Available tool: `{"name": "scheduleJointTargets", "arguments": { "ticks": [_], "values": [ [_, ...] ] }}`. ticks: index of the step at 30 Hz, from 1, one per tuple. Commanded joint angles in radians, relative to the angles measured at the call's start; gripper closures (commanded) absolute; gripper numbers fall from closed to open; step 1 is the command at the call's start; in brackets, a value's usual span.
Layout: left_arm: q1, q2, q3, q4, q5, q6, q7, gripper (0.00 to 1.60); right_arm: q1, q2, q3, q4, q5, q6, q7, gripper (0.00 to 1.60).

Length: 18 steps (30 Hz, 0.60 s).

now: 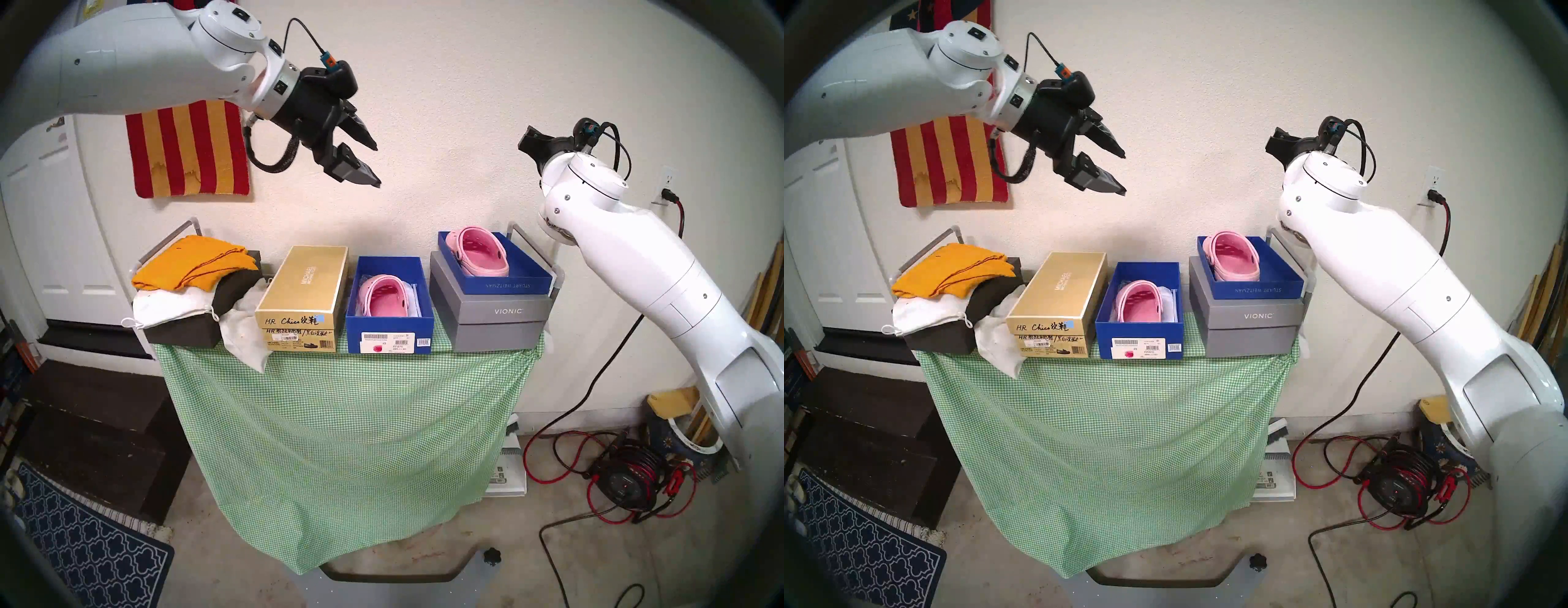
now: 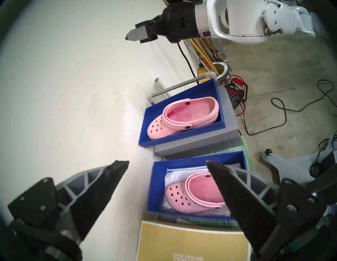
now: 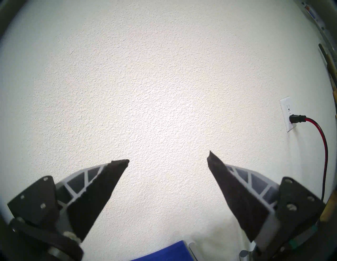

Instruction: Take shoe out of the box

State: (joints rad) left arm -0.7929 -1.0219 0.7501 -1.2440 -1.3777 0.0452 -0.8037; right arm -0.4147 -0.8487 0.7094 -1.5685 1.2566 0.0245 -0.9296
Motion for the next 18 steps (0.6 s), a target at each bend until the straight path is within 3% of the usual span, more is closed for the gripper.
{"name": "scheduleJointTargets", "arguments": {
  "ticks": [1, 7, 8, 9, 18],
  "values": [
    [0.101, -0.120, -0.034, 0.038, -0.009, -0.019, 0.037, 0.00, 0.003, 0.002, 0.001, -0.001, -0.005, -0.003, 0.004, 0.00],
    [0.144, -0.172, -0.034, 0.100, -0.012, -0.021, 0.034, 0.00, 0.001, 0.001, 0.004, -0.001, -0.009, -0.003, 0.007, 0.00],
    [0.145, -0.172, -0.030, 0.114, -0.004, -0.021, 0.060, 0.00, 0.000, 0.001, 0.004, 0.000, -0.009, -0.003, 0.008, 0.00],
    [0.159, -0.163, -0.047, 0.151, -0.009, -0.068, 0.045, 0.00, 0.000, 0.001, 0.005, 0.000, -0.010, -0.004, 0.009, 0.00],
    [0.168, -0.174, -0.049, 0.179, -0.010, -0.078, 0.024, 0.00, -0.003, -0.001, 0.009, 0.000, -0.014, -0.003, 0.011, 0.00]
  ]
}}
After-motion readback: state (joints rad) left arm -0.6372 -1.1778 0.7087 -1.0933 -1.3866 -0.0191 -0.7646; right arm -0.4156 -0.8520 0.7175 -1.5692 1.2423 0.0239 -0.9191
